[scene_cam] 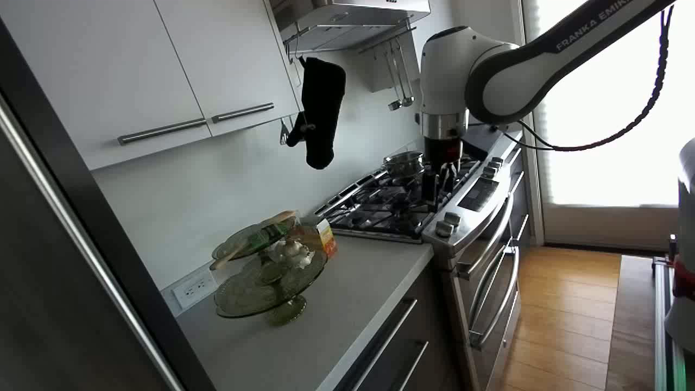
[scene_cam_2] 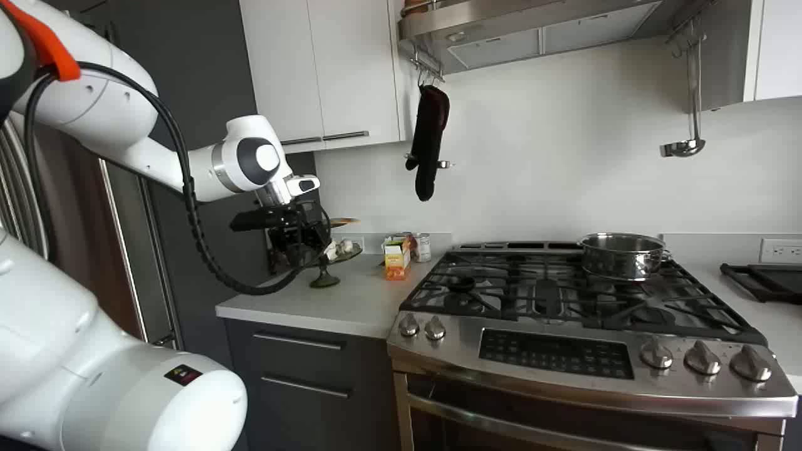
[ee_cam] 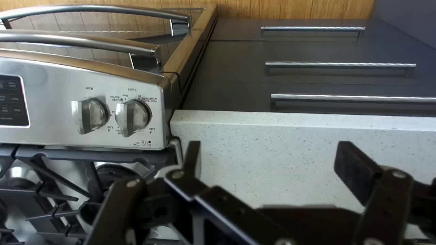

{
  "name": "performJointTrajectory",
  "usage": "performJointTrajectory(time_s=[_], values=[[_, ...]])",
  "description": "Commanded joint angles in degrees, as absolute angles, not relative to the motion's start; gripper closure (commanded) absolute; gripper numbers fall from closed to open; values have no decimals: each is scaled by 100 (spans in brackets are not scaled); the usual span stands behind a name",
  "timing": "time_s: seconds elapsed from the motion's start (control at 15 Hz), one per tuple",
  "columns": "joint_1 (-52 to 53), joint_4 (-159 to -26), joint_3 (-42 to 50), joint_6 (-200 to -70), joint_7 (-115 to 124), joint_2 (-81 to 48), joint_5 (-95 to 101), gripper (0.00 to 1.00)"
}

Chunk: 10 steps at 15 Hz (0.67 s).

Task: Open the right door of the top drawer

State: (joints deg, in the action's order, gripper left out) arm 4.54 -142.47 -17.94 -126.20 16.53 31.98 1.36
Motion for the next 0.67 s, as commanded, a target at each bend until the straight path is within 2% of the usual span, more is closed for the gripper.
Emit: performJointTrajectory(time_s=[0.0,0.6], values=[[563,-14232,-1698,-12600,1710,3177,210,0],[580,-13865,-1557,-12724,2023,2972,-233,0]])
